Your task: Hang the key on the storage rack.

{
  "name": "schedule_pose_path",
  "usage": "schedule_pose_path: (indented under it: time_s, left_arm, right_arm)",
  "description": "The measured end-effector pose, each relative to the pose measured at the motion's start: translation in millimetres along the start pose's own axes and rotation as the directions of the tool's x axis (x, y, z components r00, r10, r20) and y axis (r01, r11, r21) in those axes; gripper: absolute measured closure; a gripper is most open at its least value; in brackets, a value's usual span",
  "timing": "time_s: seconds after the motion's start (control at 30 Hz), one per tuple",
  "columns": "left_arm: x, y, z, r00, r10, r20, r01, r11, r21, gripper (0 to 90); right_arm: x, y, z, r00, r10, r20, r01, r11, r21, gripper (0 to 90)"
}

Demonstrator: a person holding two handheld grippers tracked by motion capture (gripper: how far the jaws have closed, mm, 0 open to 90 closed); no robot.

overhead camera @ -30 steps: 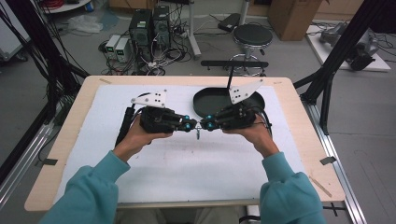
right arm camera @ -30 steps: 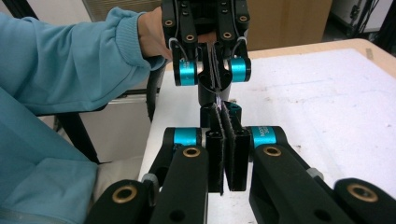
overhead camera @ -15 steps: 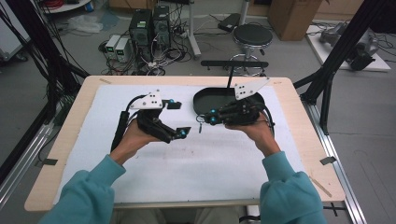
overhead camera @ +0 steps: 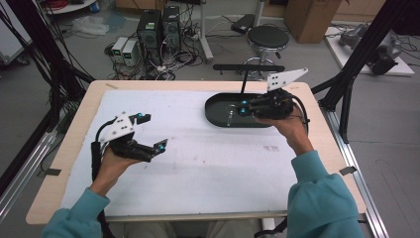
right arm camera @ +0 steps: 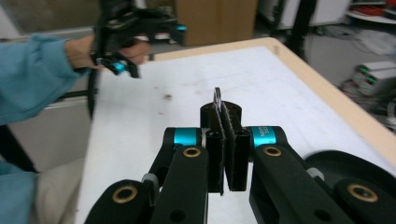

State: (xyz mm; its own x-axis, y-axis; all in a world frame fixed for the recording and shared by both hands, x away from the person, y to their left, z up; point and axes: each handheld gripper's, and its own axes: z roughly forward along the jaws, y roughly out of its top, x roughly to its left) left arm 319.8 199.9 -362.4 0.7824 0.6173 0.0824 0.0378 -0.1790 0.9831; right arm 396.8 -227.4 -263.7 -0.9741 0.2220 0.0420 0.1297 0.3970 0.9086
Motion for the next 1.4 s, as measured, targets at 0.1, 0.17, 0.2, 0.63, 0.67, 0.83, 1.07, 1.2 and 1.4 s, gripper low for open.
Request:
schedule_pose_path:
  time_s: [0.1,0.17,0.2,0.63,0.67,0.83,1.07,1.2,1.4]
  left_arm:
    - [3.6,-19.7,-18.0,0.9985,-0.038,-0.039,0.037,0.9989,-0.03,1.7]
    - [5.2,-31.2,-27.2,0.9971,-0.053,-0.055,0.051,0.9982,-0.031,1.7]
    - [5.1,-36.4,-31.2,0.9962,-0.058,-0.065,0.055,0.9975,-0.043,1.7]
    - [-3.9,-87.1,-62.0,0.9836,-0.1,-0.151,0.085,0.991,-0.103,1.7]
    - [-3.5,-90.2,-63.1,0.9824,-0.106,-0.154,0.091,0.9906,-0.102,1.7]
    - [0.3,-98.1,-66.0,0.977,-0.124,-0.173,0.105,0.988,-0.113,1.7]
    - [0.8,-103.7,-64.9,0.9743,-0.125,-0.187,0.107,0.9888,-0.103,1.7]
    - [0.3,-103.8,-64.9,0.9748,-0.122,-0.187,0.104,0.989,-0.105,1.7]
    - [-0.7,-104.0,-64.7,0.9734,-0.116,-0.198,0.097,0.99,-0.102,1.7]
  right_arm:
    - [-6.1,4.8,-10.1,0.9994,0.01,0.034,-0.01,1.0,-0.001,89.4]
    - [-11.7,8.3,-16.0,0.9988,0.005,0.048,-0.005,1.0,0.008,89.3]
    - [-14.7,10.1,-19.0,0.9977,0.002,0.068,-0.003,1.0,0.017,89.3]
    - [-49.2,18.1,-45.9,0.9828,0.052,0.177,-0.059,0.998,0.031,89.3]
    - [-51.9,18.7,-47.9,0.9813,0.059,0.183,-0.068,0.997,0.04,89.3]
    - [-62.6,22.4,-58.1,0.9732,0.073,0.218,-0.084,0.996,0.042,89.3]
    - [-75.5,28.0,-65.3,0.9648,0.072,0.253,-0.091,0.994,0.064,89.3]
    - [-82.4,30.1,-68.0,0.9598,0.087,0.267,-0.107,0.992,0.06,89.3]
    - [-91.9,34.2,-69.8,0.9544,0.092,0.284,-0.118,0.99,0.077,89.3]
